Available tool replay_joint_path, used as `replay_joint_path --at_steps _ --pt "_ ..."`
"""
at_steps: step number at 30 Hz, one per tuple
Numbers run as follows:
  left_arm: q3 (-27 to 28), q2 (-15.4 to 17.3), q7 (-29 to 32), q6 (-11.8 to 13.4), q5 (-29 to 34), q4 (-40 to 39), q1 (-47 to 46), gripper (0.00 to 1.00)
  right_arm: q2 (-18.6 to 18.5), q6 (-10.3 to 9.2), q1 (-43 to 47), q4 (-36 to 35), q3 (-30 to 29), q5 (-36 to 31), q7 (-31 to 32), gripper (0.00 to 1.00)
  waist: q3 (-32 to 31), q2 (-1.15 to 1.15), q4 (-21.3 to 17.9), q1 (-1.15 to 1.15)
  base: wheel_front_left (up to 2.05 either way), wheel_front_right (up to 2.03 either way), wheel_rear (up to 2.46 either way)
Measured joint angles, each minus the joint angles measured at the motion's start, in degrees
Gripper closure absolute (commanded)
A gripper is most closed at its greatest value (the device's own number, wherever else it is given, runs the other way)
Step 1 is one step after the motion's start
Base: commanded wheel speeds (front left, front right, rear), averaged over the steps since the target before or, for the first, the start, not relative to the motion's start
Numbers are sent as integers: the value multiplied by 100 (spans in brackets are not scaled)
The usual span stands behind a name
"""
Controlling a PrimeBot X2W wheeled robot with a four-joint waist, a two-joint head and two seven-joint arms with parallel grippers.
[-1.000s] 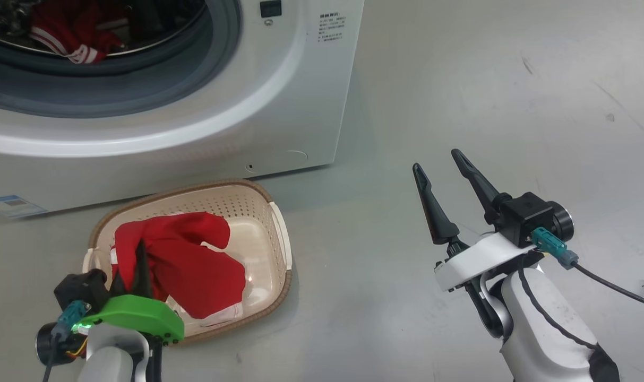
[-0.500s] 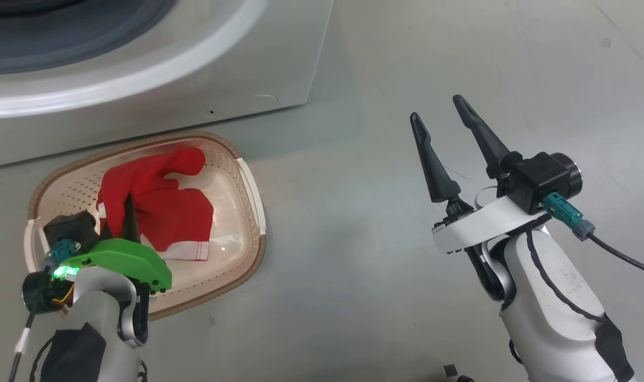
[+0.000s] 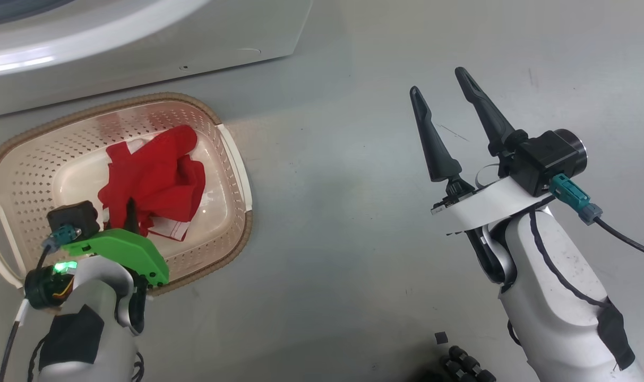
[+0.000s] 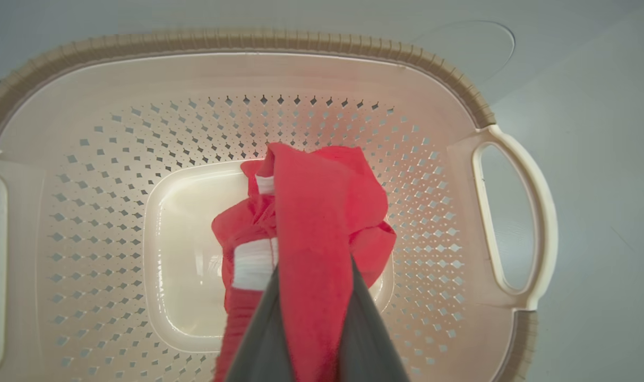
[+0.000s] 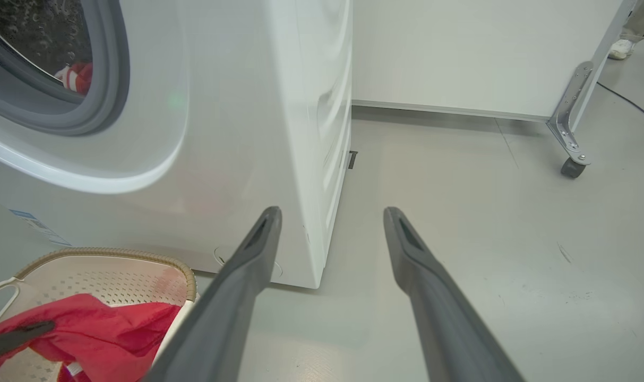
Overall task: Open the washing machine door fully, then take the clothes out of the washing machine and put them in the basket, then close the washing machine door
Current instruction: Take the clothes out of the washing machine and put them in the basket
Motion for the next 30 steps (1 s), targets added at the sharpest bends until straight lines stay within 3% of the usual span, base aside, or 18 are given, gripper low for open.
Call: replay_joint_path --at_steps 5,6,8,10,11,30 --pt "20 -15 -44 -66 -53 258 -216 97 1 0 -6 25 31 0 0 0 50 0 46 0 0 0 0" --pt "20 -19 -54 -82 -54 297 -236 79 1 0 -8 38 31 0 0 0 51 0 54 0 0 0 0" --pt "15 -38 -73 -98 -54 428 -287 56 1 0 -13 65 25 0 0 0 43 0 71 0 0 0 0" --pt "52 -85 -105 -151 -134 528 -325 16 0 0 -14 110 13 0 0 0 14 0 94 0 0 0 0" --pt "87 -115 -133 -152 -182 587 -336 0 0 0 -14 126 14 0 0 0 -7 0 106 0 0 0 0" --pt "164 -156 -641 -401 -268 953 -306 0 -1 7 185 521 -15 0 0 0 -937 0 424 0 0 0 0"
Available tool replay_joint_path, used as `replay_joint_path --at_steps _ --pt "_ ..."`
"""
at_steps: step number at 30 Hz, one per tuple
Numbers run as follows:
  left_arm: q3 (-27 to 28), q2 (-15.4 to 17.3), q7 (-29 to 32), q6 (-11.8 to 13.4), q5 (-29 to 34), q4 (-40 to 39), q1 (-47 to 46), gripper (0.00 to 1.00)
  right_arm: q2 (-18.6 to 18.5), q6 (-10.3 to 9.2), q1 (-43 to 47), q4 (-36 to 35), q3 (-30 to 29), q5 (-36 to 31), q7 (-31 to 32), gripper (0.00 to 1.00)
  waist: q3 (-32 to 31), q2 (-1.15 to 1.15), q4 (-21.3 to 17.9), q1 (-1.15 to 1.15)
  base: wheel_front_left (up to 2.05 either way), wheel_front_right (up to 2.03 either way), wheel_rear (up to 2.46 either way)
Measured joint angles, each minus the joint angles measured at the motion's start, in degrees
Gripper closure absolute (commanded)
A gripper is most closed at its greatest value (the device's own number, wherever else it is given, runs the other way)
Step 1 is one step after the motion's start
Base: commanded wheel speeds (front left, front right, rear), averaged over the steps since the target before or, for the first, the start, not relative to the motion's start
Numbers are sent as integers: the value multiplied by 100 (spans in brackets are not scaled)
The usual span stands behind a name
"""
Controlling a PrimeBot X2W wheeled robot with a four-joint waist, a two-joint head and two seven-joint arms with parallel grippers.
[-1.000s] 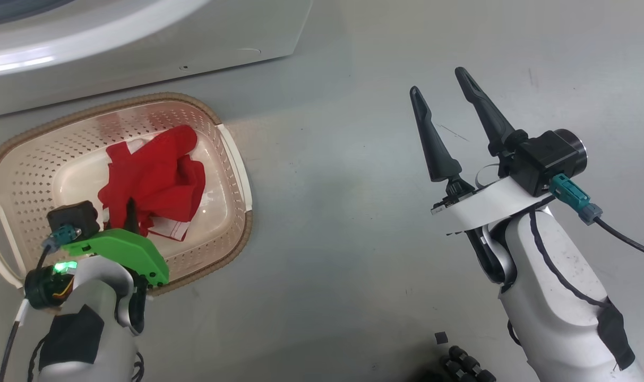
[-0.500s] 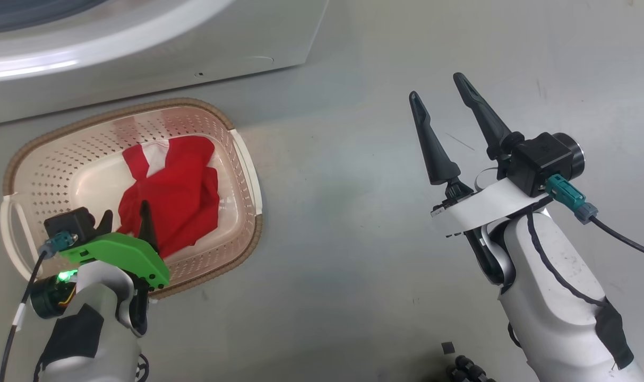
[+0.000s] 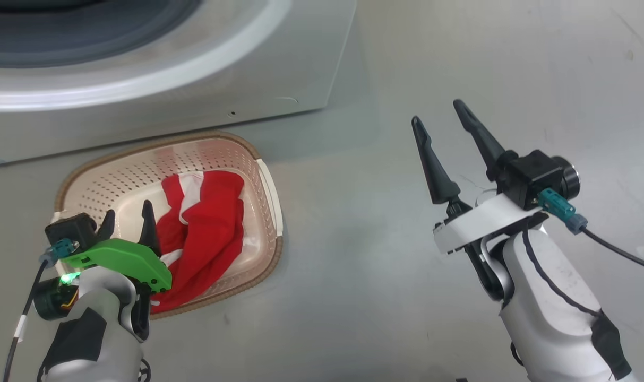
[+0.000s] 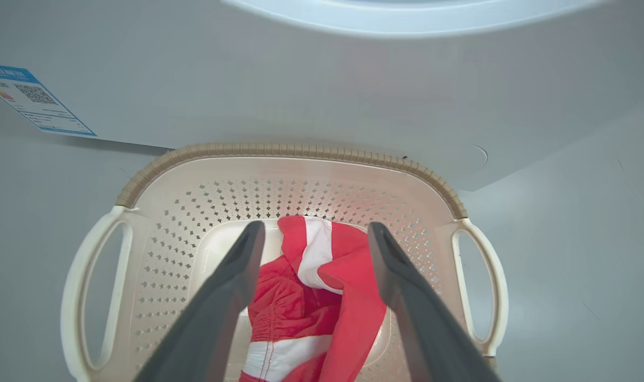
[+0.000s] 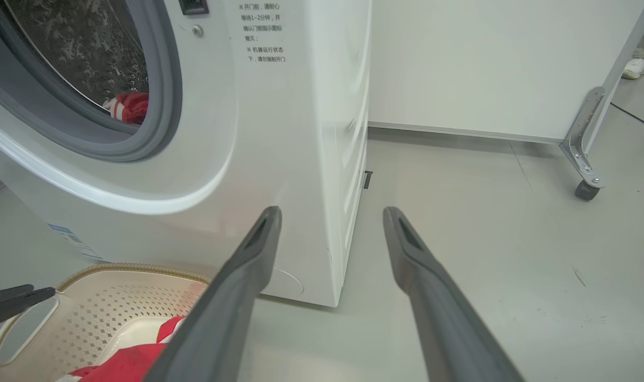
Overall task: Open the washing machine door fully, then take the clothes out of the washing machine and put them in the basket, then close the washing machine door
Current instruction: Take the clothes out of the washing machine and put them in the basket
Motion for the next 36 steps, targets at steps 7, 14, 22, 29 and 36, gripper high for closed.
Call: replay_joint_path --at_steps 7,14,22,29,36 --pt "-58 -26 -1 -99 38 -310 183 0 0 0 251 121 -71 2 0 0 -485 0 190 0 0 0 0" --pt "-13 -41 -2 -101 291 -1123 282 0 1 -1 489 168 -105 56 0 0 -886 0 358 -1 0 0 0" --pt "-94 -43 -11 -125 653 -1919 683 0 1 -9 690 171 -121 64 0 0 -1334 0 573 -1 0 0 0" --pt "-100 -43 -15 -34 887 -2517 1020 0 2 -19 828 172 -148 108 0 0 -1616 0 702 -1 0 0 0" --pt "-107 -34 -18 67 1076 -2944 1406 0 3 -60 1034 196 -169 188 0 0 -1854 0 780 -1 0 0 0"
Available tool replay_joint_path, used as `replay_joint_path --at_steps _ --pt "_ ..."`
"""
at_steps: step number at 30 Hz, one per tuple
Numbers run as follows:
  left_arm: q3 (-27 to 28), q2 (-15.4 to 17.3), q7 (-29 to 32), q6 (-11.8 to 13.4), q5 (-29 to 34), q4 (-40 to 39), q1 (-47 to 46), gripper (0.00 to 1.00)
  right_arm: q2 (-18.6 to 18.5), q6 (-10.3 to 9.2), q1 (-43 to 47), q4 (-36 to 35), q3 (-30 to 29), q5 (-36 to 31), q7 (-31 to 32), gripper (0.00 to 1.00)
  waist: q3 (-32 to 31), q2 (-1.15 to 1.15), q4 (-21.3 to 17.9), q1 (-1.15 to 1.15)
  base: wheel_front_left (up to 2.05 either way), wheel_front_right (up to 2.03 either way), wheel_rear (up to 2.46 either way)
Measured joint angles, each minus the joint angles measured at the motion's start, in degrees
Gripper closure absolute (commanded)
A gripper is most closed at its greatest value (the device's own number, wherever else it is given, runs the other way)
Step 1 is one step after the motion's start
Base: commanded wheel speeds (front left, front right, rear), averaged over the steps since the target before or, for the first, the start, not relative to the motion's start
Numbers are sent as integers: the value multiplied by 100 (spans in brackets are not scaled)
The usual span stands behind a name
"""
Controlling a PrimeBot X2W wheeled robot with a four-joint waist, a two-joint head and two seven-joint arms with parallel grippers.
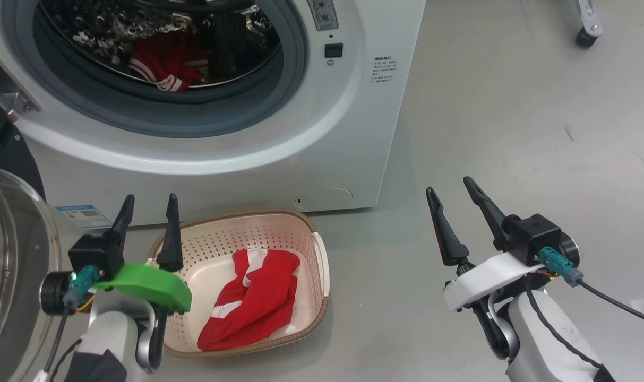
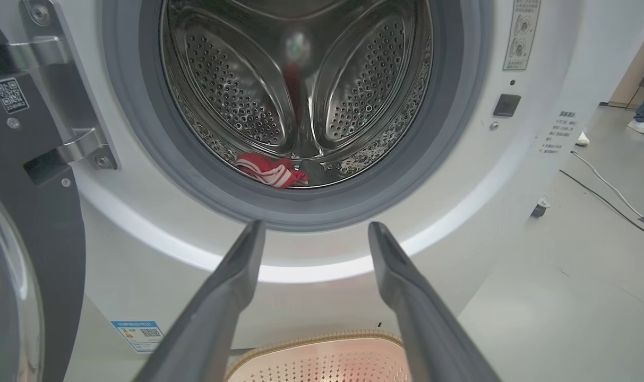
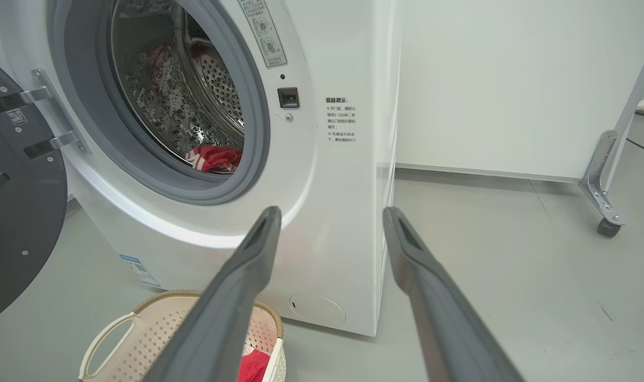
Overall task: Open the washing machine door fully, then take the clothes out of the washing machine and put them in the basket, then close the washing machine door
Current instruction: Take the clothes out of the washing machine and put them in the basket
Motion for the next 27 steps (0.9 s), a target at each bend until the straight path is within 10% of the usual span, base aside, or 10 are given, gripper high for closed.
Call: replay_joint_path --at_steps 27 --pt "-24 22 1 346 116 -828 1379 0 7 -156 503 37 -18 126 0 0 -652 0 -37 0 0 0 0"
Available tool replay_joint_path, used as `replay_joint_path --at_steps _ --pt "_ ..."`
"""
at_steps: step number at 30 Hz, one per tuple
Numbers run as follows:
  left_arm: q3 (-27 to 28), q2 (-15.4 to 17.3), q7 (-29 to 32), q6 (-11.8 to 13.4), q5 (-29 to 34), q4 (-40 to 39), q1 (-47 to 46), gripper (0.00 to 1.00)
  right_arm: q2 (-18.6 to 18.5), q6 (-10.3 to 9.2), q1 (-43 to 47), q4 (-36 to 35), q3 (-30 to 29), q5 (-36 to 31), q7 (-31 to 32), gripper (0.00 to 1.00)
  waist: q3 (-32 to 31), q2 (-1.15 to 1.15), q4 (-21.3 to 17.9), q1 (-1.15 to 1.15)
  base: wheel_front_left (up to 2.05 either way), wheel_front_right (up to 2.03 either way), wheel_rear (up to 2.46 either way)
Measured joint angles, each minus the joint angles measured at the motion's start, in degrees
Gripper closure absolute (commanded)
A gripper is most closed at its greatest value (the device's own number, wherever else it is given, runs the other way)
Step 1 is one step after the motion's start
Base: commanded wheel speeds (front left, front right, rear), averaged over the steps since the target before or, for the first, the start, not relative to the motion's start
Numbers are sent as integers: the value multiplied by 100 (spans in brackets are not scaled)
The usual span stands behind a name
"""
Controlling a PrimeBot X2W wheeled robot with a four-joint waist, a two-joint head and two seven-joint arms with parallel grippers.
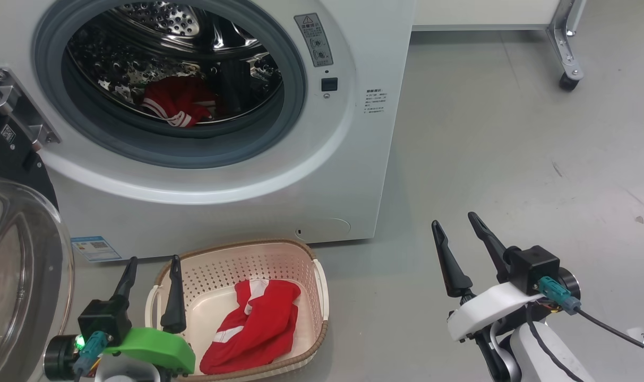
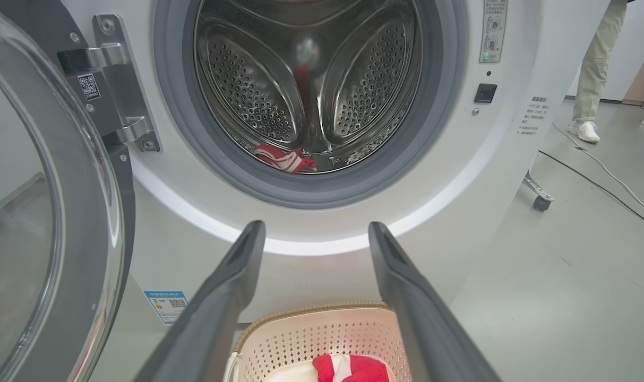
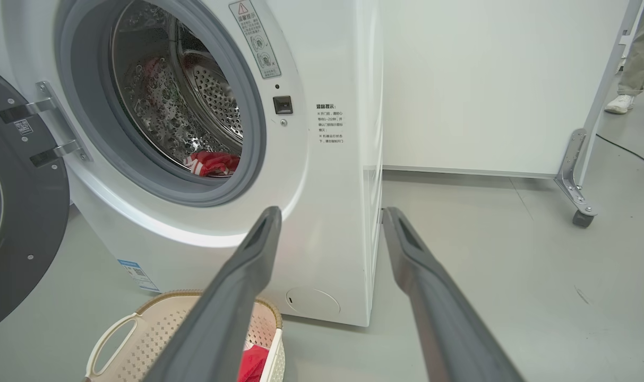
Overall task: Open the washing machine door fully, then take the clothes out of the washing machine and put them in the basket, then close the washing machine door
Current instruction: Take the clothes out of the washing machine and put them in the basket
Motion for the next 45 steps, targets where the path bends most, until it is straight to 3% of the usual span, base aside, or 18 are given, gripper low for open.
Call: replay_joint_path --at_steps 30,45 --pt "-77 13 218 109 42 -491 288 0 1 -51 66 -15 88 49 0 0 -110 0 -52 0 0 0 0" --pt "-293 20 602 109 164 -710 -172 0 1 -49 37 -223 258 -12 0 0 319 0 -175 0 0 0 0"
